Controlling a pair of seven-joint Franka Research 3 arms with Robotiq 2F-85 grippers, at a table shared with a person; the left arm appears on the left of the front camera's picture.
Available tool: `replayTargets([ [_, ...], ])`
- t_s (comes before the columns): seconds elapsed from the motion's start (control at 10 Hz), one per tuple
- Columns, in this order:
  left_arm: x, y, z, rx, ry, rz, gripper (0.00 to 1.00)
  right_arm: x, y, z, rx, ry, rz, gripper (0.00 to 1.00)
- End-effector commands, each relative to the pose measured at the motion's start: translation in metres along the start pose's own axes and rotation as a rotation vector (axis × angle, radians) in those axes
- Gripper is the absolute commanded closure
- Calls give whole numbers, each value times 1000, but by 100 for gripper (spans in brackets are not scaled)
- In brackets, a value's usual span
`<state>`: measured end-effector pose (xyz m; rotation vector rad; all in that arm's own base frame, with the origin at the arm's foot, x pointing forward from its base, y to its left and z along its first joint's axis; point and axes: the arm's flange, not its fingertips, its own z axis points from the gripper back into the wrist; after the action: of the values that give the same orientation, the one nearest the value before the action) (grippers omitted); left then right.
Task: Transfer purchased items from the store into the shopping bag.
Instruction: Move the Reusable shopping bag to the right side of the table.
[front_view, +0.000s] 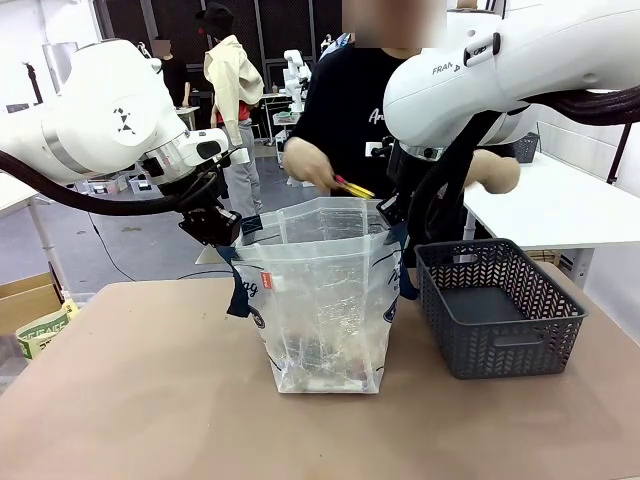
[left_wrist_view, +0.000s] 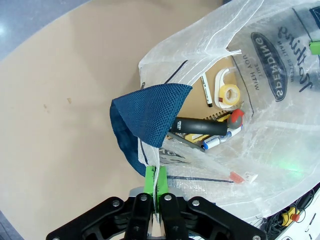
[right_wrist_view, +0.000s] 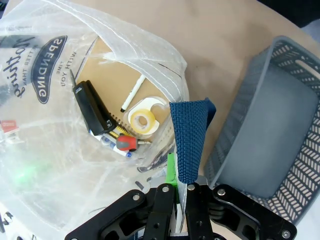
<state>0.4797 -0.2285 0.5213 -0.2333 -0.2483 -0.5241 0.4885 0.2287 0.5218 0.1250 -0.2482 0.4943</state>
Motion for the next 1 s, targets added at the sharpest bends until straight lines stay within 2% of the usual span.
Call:
replayTargets([
  [0.0,0,0,2,2,-5,10,100,0,0,1,-1,-1,-1,100],
  [0.9,0,0,2,2,-5,10,100,0,0,1,-1,-1,-1,100],
])
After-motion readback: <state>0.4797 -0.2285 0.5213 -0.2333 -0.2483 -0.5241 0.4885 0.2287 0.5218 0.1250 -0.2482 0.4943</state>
